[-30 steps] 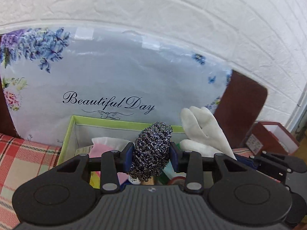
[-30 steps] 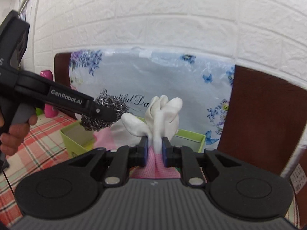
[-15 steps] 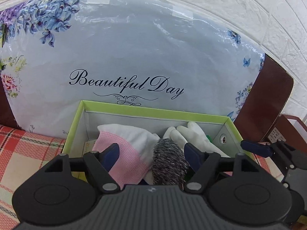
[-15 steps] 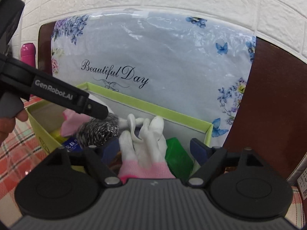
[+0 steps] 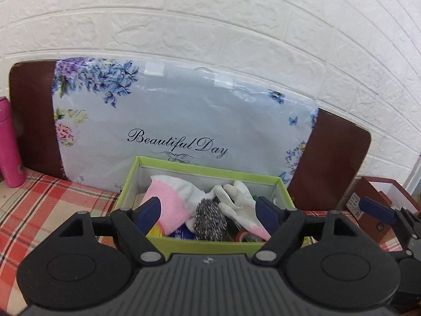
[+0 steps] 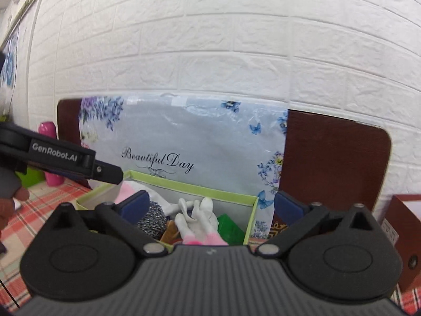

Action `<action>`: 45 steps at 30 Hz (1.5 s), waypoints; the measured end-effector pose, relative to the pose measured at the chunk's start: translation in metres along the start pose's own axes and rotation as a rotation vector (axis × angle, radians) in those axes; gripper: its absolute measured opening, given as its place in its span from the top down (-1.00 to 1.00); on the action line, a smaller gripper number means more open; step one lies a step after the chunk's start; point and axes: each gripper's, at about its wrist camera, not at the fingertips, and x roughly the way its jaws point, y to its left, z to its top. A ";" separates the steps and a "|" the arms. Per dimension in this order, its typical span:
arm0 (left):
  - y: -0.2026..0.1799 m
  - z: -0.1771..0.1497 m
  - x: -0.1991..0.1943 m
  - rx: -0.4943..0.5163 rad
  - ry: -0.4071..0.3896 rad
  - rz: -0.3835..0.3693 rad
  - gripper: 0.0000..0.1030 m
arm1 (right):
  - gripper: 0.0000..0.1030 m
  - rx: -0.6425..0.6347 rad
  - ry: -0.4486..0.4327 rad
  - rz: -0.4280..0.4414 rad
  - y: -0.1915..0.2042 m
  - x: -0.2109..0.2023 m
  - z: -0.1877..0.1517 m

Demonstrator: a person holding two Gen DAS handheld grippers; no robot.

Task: Organize objects
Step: 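Grasp the clear plastic cup with left tool while right tool grasps green soap bar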

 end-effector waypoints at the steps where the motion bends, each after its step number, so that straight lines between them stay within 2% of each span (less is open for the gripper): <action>1: -0.001 -0.005 -0.006 -0.003 0.002 0.002 -0.61 | -1.00 0.013 -0.001 0.000 0.000 -0.008 -0.002; 6: 0.001 -0.037 -0.034 -0.011 0.018 -0.015 -0.61 | -1.00 0.049 -0.014 -0.008 0.003 -0.049 -0.016; 11: 0.006 -0.076 -0.045 -0.012 0.080 -0.001 -0.61 | -1.00 0.128 -0.003 -0.011 0.001 -0.081 -0.038; 17: 0.019 -0.116 -0.041 -0.052 0.187 0.023 -0.61 | -1.00 0.210 0.053 -0.016 -0.002 -0.095 -0.071; 21: 0.027 -0.129 -0.040 -0.050 0.197 0.032 -0.61 | -1.00 0.188 0.100 -0.034 0.006 -0.097 -0.095; 25: 0.039 -0.123 -0.035 -0.068 0.166 0.053 -0.61 | -0.76 0.080 0.157 -0.026 0.027 -0.089 -0.114; 28: 0.049 -0.109 -0.029 -0.074 0.123 0.040 -0.61 | -0.60 -0.005 0.166 -0.001 0.044 -0.083 -0.120; 32: 0.060 -0.094 -0.007 -0.069 0.113 0.028 -0.61 | -0.28 -0.052 0.190 0.057 0.059 -0.069 -0.120; 35: 0.063 -0.087 0.012 -0.051 0.124 0.008 -0.60 | -0.11 -0.067 0.216 0.087 0.065 -0.054 -0.120; 36: 0.063 -0.086 0.017 -0.049 0.130 0.003 -0.57 | -0.09 -0.069 0.225 0.096 0.067 -0.049 -0.120; 38: 0.064 -0.086 0.026 -0.044 0.144 -0.020 -0.18 | 0.03 -0.066 0.250 0.109 0.068 -0.036 -0.121; 39: 0.064 -0.086 0.029 -0.038 0.157 -0.036 -0.06 | 0.04 -0.061 0.265 0.114 0.068 -0.029 -0.122; 40: 0.062 -0.086 0.032 -0.032 0.170 -0.048 0.23 | 0.08 -0.056 0.278 0.115 0.069 -0.023 -0.123; 41: 0.061 -0.087 0.033 -0.025 0.178 -0.058 0.39 | 0.09 -0.053 0.292 0.112 0.069 -0.015 -0.124; 42: 0.060 -0.089 0.033 -0.021 0.181 -0.068 0.45 | 0.09 -0.053 0.301 0.111 0.070 -0.009 -0.125; 44: 0.057 -0.093 0.028 -0.011 0.182 -0.083 0.82 | 0.15 -0.055 0.309 0.106 0.071 0.000 -0.126; 45: 0.055 -0.094 0.024 -0.003 0.182 -0.092 0.84 | 0.28 -0.056 0.314 0.107 0.072 0.002 -0.127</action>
